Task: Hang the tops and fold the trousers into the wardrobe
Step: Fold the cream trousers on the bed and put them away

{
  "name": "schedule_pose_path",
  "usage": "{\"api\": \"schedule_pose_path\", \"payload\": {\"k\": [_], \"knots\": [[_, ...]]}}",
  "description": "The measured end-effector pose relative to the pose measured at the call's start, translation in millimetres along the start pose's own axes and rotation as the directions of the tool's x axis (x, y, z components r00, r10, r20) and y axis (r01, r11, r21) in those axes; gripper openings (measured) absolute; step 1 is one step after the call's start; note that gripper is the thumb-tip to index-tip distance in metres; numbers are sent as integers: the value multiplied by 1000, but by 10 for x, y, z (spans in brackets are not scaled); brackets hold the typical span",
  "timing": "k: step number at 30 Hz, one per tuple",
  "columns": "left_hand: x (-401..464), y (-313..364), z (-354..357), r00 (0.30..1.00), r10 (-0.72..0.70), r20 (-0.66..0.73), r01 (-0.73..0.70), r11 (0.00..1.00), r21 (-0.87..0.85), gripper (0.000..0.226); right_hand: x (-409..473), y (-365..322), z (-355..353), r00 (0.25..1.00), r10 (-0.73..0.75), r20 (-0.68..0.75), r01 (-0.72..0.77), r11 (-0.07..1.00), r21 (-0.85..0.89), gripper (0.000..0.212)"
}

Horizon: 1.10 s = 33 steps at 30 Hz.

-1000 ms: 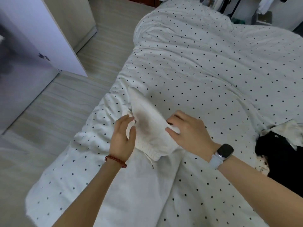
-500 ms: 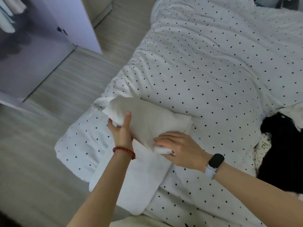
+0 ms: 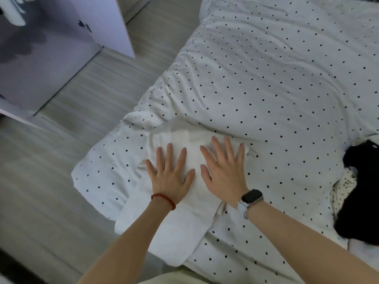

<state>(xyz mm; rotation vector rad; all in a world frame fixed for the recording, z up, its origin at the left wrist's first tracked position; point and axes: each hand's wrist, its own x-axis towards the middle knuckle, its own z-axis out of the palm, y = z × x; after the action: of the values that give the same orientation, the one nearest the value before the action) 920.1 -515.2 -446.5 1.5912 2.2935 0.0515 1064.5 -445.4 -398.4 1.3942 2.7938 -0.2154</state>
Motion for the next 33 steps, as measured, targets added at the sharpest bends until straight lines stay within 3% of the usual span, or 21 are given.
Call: {"api": "schedule_pose_path", "payload": {"k": [3, 5, 7, 9, 11, 15, 19, 23, 28, 31, 33], "knots": [[-47, -11, 125, 998, 6, 65, -8, 999, 31, 68, -63, 248, 312, 964, 123, 238, -116, 992, -39, 58], [-62, -10, 187, 993, -6, 115, -1, 998, 62, 72, -210, 452, 441, 945, 147, 291, -140, 989, -45, 60], [-48, 29, 162, 997, -37, 72, 36, 999, 9, 72, -261, 544, 443, 941, 139, 309, -125, 990, -63, 60], [49, 105, 71, 999, -8, -31, 7, 1000, -29, 66, -207, 556, 359, 952, 147, 267, -133, 989, -69, 55], [252, 122, -3, 989, 73, -126, -68, 997, 38, 62, -121, 513, 278, 977, 143, 161, -138, 990, -39, 51], [606, 101, 29, 999, 6, 49, -10, 997, 80, 67, 59, 449, 225, 992, 113, 61, -113, 994, 0, 45], [638, 56, 143, 993, -1, 122, -9, 997, 82, 70, 251, 489, 143, 968, 244, 54, -248, 964, 92, 43], [679, -6, -90, 974, 148, 169, -170, 978, 124, 81, 477, 671, -72, 857, 294, 424, -356, 931, 75, 65], [1055, 64, -530, 858, 368, 360, -450, 875, 178, 92, 713, 727, -176, 765, 197, 614, -396, 895, 206, 29], [1276, 261, -728, 756, 391, 525, -558, 804, 205, 113, 702, 709, -249, 732, 150, 665, -430, 859, 280, 36], [1367, 414, -798, 682, 374, 629, -612, 763, 209, 116, 656, 702, -304, 748, 125, 652, -403, 866, 297, 42]]}}
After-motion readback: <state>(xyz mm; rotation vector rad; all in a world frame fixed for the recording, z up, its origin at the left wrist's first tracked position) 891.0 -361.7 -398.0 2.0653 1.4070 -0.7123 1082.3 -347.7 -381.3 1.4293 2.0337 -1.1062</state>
